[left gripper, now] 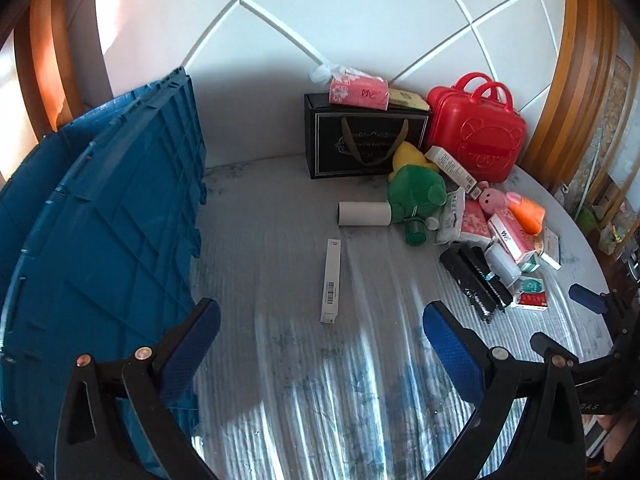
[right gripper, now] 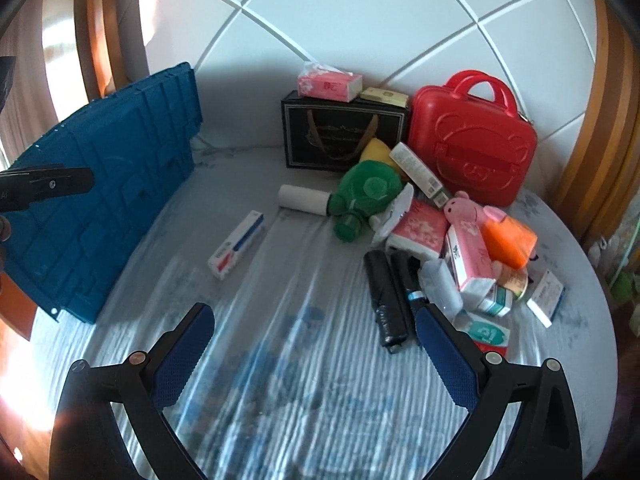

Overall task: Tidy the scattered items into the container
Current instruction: 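Move both tools back toward the remaining items on the bed, then grasp the white boxed tube with the left tool while the right tool grasps the black trash-bag roll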

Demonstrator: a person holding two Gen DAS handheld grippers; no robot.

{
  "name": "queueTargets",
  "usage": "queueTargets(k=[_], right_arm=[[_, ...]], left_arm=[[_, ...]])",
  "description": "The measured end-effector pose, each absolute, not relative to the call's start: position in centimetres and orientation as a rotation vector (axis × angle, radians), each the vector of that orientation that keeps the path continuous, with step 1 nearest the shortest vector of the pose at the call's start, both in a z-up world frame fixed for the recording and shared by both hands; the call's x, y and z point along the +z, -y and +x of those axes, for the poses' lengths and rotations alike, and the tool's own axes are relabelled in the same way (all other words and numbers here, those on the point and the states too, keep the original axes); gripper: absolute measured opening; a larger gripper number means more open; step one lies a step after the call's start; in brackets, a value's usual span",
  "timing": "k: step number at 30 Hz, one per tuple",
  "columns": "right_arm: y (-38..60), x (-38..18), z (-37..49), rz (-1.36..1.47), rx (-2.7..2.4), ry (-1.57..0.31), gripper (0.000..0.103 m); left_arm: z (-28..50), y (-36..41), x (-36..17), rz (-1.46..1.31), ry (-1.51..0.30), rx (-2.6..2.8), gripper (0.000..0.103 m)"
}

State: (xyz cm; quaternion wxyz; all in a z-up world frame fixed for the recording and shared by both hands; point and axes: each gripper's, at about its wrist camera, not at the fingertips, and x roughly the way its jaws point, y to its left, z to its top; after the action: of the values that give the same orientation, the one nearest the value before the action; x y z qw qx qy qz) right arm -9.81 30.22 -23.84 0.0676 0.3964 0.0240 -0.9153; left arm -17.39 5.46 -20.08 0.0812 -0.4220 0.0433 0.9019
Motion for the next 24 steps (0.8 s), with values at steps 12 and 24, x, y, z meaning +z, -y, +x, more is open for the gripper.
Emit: queueTargets(k=[12, 24], right_arm=[[-34.4, -35.5, -19.7, 1.429, -2.712, -0.151, 0.083], [-35.4, -41.0, -23.8, 1.573, -2.593, -0.066, 0.083]], left_arm=[[-27.0, -10.6, -32.7, -1.411, -0.281, 2.586, 0.103], [-31.1, -10.7, -38.4, -1.542, -0.232, 2.557, 0.103]])
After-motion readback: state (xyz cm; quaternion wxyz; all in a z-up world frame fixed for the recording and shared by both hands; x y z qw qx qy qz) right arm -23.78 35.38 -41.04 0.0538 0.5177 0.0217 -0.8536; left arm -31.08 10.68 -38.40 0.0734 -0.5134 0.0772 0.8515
